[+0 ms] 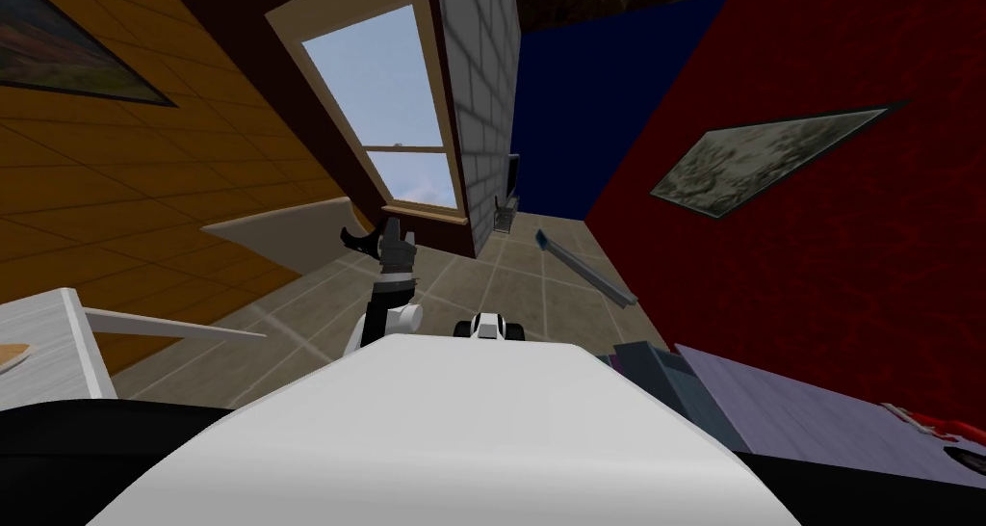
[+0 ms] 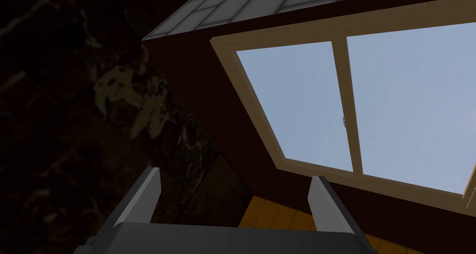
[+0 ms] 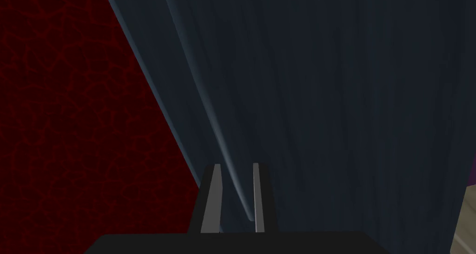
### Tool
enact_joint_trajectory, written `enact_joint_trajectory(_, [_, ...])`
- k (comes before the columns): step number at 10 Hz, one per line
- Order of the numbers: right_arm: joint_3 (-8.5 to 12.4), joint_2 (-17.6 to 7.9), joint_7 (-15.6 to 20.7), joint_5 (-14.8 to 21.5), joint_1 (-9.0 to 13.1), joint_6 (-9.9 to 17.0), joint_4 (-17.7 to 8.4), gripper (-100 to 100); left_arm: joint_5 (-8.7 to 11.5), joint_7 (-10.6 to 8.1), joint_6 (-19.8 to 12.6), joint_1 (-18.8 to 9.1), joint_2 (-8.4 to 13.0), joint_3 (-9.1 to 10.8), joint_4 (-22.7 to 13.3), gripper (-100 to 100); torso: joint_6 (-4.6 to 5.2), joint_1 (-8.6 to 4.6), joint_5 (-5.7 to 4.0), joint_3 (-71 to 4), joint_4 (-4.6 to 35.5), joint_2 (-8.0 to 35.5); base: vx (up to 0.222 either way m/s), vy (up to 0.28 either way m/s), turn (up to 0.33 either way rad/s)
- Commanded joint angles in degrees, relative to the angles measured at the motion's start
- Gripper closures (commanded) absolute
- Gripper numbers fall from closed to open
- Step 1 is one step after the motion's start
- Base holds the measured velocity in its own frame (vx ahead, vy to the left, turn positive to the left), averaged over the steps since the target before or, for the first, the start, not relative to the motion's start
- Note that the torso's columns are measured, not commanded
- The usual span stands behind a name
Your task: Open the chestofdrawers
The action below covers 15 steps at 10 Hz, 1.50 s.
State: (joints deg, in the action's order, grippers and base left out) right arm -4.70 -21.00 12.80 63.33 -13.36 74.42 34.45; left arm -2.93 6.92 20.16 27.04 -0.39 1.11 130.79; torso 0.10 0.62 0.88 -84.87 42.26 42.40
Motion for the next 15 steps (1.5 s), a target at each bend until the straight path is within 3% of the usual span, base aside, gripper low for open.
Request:
enact_joint_trajectory(1, [0.2, -0.3, 0.5, 0.1, -0.1, 0.6, 0.4, 100, 0.0, 0.0, 0.0, 0.0, 0.0, 0.0, 0.0, 0, -0.02, 0.07, -0.09, 0.0, 0.0, -0.1, 0.034, 0.148, -0.002])
enact_joint_trajectory(4, [0.6, -0.7, 1.4, 0.4, -0.1, 1.6, 1.1, 100, 0.0, 0.0, 0.0, 0.0, 0.0, -0.01, 0.0, 0, 0.01, 0.37, -0.04, 0.0, 0.0, -0.1, 0.05, 0.195, -0.01])
enact_joint_trajectory(5, [0.3, -0.1, 1.2, 0.2, -0.1, 0.6, 1.1, 100, 0.0, 0.0, 0.0, 0.0, 0.0, -0.01, 0.0, 0, -0.01, 0.36, 0.04, -0.1, 0.0, -0.1, 0.033, 0.09, -0.006])
enact_joint_trajectory(9, [0.7, -0.1, 2.5, 0.7, -0.2, 2.3, 2.6, 100, 0.0, 0.0, 0.0, 0.0, 0.0, -0.01, 0.0, 0, -0.09, 0.34, -0.01, 0.0, 0.0, -0.1, 0.044, 0.179, -0.012])
enact_joint_trajectory(10, [1.2, -1.6, 4.3, -0.9, -0.6, -0.5, 3.6, -100, 0.0, 0.0, 0.0, 0.0, 0.0, -0.01, 0.0, 0, -0.09, 0.32, 0.05, 0.0, 0.0, -0.1, 0.009, 0.14, -0.011])
enact_joint_trajectory(13, [1.8, -3.6, 5.6, -2.2, -0.6, -2.6, 3.8, -100, 0.0, 0.0, 0.0, 0.0, 0.0, 0.01, 0.0, 0, -0.08, -0.91, -0.87, 0.3, 0.0, 0.0, -0.005, 0.053, -0.003])
enact_joint_trajectory(15, [2.5, -5.7, 6.9, -3.5, -0.6, -4.6, 4.0, -100, 0.0, 0.0, 0.0, 0.0, 0.0, 0.01, 0.0, 0, -0.1, -0.6, -0.87, 0.3, 0.0, -0.1, -0.008, 0.076, -0.009])
